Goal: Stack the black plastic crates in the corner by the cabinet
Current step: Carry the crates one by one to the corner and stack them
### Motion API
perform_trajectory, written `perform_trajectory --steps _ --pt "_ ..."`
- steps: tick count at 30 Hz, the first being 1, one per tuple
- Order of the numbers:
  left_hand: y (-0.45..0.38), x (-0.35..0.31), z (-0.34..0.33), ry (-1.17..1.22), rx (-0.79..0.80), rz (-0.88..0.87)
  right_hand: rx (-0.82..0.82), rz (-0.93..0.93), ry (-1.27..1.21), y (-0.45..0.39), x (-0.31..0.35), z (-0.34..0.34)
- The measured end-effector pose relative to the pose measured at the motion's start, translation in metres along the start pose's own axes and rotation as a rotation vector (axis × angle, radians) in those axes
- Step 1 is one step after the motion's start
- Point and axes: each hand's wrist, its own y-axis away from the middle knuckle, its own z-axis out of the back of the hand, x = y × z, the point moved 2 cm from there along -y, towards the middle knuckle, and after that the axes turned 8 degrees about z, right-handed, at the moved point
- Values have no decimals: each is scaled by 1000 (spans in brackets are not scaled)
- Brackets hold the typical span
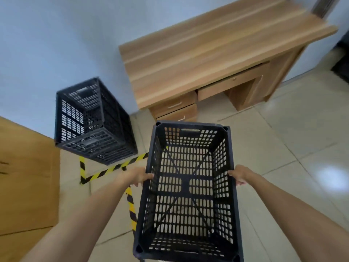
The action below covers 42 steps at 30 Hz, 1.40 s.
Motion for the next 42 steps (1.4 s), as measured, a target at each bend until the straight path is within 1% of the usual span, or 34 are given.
perform_trajectory --steps 4,7,9,10,12,14,18,23,26,29,34,40,42 --pt "23 83 -18 117 16 103 37 54 64 17 72 -40" --pt "36 158 -21 189 -15 154 78 123 116 40 136 -74" --pt "51 203 -20 184 -74 172 112 148 48 60 180 -97" --pt "59 226 -20 176 -108 195 126 151 -16 70 202 -109" --pt "76 272 -15 165 -175 250 140 180 -60 86 245 -132" --pt "87 317 -10 184 -220 295 104 249 19 97 285 -151" --pt "112 398 -2 189 -321 324 7 386 225 118 362 -178" --pt "137 476 23 191 -468 398 -48 575 377 143 454 -194" --pt "146 502 47 154 -559 440 -66 648 364 142 497 -192" --pt "147 518 71 159 -617 476 -47 661 285 133 534 -190" --pt "129 534 124 173 -662 544 13 705 193 107 596 -174" --pt "107 523 209 168 -652 587 66 692 239 52 660 -132" --pt "98 517 241 191 -680 598 76 701 219 29 680 -117"
